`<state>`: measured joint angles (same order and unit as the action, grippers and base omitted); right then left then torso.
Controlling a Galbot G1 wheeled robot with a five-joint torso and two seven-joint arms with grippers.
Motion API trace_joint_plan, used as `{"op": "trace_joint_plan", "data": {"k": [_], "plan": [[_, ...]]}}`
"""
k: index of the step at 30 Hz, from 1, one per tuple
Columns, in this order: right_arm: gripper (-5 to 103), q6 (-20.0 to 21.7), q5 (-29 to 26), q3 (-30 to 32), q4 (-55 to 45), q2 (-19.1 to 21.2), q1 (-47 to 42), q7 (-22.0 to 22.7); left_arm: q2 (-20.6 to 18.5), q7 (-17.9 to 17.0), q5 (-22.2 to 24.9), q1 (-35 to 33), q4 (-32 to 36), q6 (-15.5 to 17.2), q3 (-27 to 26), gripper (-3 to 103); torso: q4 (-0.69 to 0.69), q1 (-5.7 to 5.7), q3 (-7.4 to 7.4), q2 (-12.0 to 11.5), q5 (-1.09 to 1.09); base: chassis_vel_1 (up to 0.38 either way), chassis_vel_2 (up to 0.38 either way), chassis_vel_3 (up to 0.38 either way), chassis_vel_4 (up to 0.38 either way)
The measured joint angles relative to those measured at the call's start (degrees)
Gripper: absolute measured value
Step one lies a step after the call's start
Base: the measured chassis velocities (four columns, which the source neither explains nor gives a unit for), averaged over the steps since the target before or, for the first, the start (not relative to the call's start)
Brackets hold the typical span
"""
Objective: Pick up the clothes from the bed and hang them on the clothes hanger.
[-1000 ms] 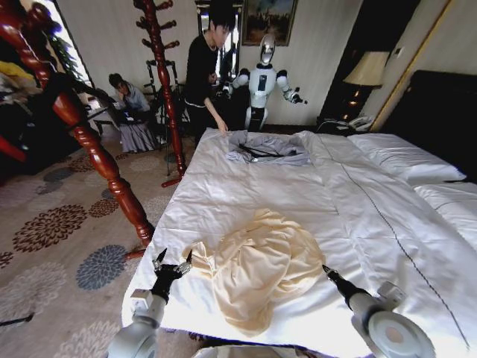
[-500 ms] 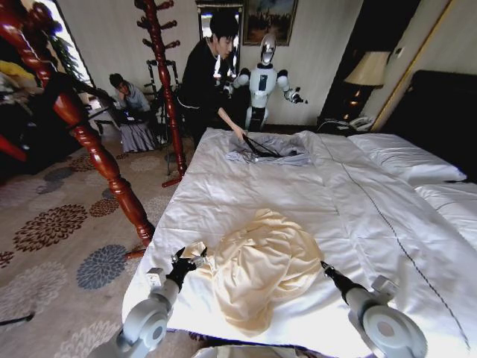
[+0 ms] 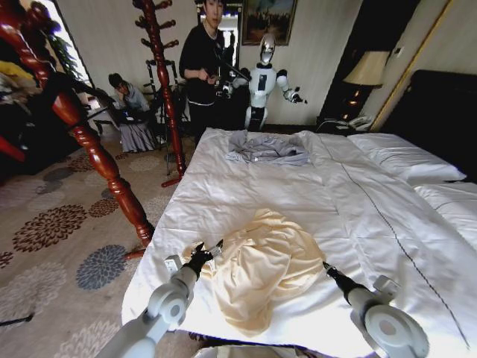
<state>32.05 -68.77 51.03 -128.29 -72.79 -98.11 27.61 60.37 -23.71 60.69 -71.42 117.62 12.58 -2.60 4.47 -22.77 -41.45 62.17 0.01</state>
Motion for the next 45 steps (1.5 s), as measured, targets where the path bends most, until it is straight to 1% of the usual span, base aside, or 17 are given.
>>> {"op": "trace_joint_plan", "data": {"k": [1,2,4,5,8,13,16,19,21,22,24,27,28,33,36,39,45], "plan": [[0,0.00,0.00,0.00,0.00,0.00,0.00,0.00,0.00,0.00,0.00,0.00,0.00,0.00,0.00,88,0.00,0.00,0.00,0.00,0.00,0.000,0.000,0.000,0.000],[0,0.17,-2.31,0.24,-0.22,0.00,0.14,0.78,0.31,-0.02,1.53,0.58,-0.54,0.15,0.21,82,0.00,0.00,0.00,0.00,0.00,0.000,0.000,0.000,0.000],[0,0.24,-3.11,0.52,-0.15,0.12,0.30,1.13,1.08,-0.26,5.01,1.62,-1.33,0.73,0.26,72,-0.01,0.00,0.00,0.00,0.00,0.000,0.000,0.000,0.000],[0,0.24,-3.11,0.52,-0.15,0.12,0.30,1.13,1.08,-0.26,5.01,1.62,-1.33,0.73,0.26,72,-0.01,0.00,0.00,0.00,0.00,0.000,0.000,0.000,0.000],[0,0.22,-3.37,0.79,0.05,0.54,0.26,1.19,2.11,-1.89,9.42,2.70,-1.89,1.66,0.10,80,0.00,0.00,0.00,0.00,0.00,0.000,0.000,0.000,0.000],[0,0.22,-3.56,1.04,0.08,0.75,0.24,1.32,2.40,-4.13,13.20,3.53,-2.23,3.61,-0.06,84,0.00,0.00,0.00,0.00,0.00,0.000,0.000,0.000,0.000],[0,0.21,-3.74,1.15,0.07,0.85,0.23,1.39,2.41,-4.81,15.28,4.26,-2.68,4.99,-0.29,82,0.00,0.00,0.00,0.00,0.00,0.000,0.000,0.000,0.000],[0,0.21,-4.46,1.41,0.01,0.87,0.16,1.55,2.37,-5.44,17.11,5.25,-2.96,6.35,-0.54,73,0.00,0.00,0.00,0.00,-0.01,0.000,0.000,0.000,0.000],[0,0.18,-4.51,1.50,0.01,0.87,0.13,1.56,2.30,-5.69,17.56,5.57,-3.08,6.87,-0.57,73,0.00,0.01,0.00,0.00,-0.01,0.000,0.000,0.000,0.000],[0,0.17,-4.65,1.58,0.01,0.86,0.11,1.60,2.23,-6.02,18.11,5.95,-3.34,7.36,-0.57,62,0.00,0.00,0.00,0.00,-0.01,0.000,0.000,0.000,0.000],[0,0.16,-4.68,1.62,0.01,0.87,0.11,1.60,2.22,-6.16,18.40,6.08,-3.46,7.53,-0.60,62,0.00,0.01,0.00,0.00,-0.01,0.000,0.000,0.000,0.000],[0,0.14,-4.76,1.69,-0.04,0.90,0.11,1.64,2.32,-6.53,19.66,6.34,-3.98,7.87,-1.12,46,0.00,0.01,0.00,0.00,-0.01,0.000,0.000,0.000,0.000],[0,0.14,-4.76,1.69,-0.04,0.90,0.11,1.64,2.32,-6.53,19.66,6.34,-3.98,7.87,-1.12,46,0.00,0.01,0.00,0.00,-0.01,0.000,0.000,0.000,0.000],[0,0.08,-4.75,1.72,-0.06,0.95,0.17,1.65,2.50,-6.74,19.83,6.39,-4.52,7.85,-1.44,24,0.00,0.00,0.00,0.00,-0.01,0.000,0.000,0.000,0.000],[0,0.05,-4.73,1.72,-0.06,0.96,0.23,1.65,2.50,-6.74,19.82,6.39,-4.52,7.82,-1.50,18,0.00,0.00,0.00,0.01,-0.01,0.000,0.000,0.000,0.000],[0,0.01,-4.72,1.68,-0.06,1.01,0.33,1.65,2.45,-6.82,19.80,6.39,-4.75,7.79,-1.52,3,0.00,0.00,0.00,0.01,-0.01,0.000,0.000,0.000,0.000],[0,-0.01,-4.56,1.44,0.01,1.02,0.48,1.59,1.88,-6.00,18.78,5.83,-4.47,8.01,-1.62,1,0.00,0.00,0.00,0.01,-0.01,0.000,0.000,0.000,0.000]]}}
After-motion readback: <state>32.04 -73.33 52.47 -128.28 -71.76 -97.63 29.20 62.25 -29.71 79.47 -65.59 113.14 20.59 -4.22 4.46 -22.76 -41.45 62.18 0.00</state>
